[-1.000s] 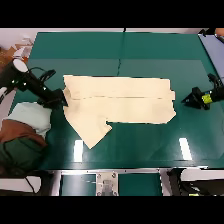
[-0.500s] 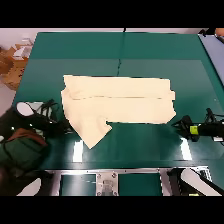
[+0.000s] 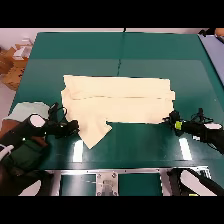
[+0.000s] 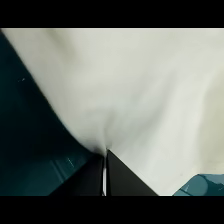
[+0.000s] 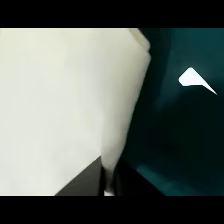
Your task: Fold the shirts.
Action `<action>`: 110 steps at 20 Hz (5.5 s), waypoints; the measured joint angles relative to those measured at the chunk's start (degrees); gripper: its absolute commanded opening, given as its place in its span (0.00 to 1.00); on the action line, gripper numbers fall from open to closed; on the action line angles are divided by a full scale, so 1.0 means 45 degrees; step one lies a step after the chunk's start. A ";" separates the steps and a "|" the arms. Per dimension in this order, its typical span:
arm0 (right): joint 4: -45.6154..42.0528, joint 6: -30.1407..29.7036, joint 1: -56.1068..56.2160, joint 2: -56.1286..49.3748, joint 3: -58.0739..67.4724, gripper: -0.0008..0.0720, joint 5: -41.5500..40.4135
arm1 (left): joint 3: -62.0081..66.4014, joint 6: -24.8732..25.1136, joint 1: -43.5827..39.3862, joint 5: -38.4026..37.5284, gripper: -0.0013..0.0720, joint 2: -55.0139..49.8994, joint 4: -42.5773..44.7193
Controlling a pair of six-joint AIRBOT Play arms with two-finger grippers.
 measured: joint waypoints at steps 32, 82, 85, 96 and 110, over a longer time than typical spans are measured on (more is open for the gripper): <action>-0.6562 0.1885 0.1180 -0.4648 1.1492 0.03 0.5829 | 1.2036 0.1394 -0.0073 -0.4993 0.05 -0.4323 0.4133; 0.0714 -0.3410 -0.1209 -0.6907 1.9025 0.02 1.3522 | 1.7816 0.2895 -0.6479 0.1651 0.05 -1.3629 -0.3259; 0.0874 -0.3303 -0.1171 -0.6620 1.9011 0.03 1.3663 | 1.7971 0.2914 -0.6460 0.1107 0.05 -1.3721 -0.3565; 0.0699 -0.2093 0.2730 -0.5974 1.8685 0.03 1.2949 | 2.0201 0.2501 -0.1919 -0.8077 0.05 -0.9806 0.1457; 0.0821 -0.1681 1.3192 -0.9792 1.5378 0.74 0.0107 | 2.0521 0.2783 0.2176 -1.1715 0.05 -0.8077 0.4192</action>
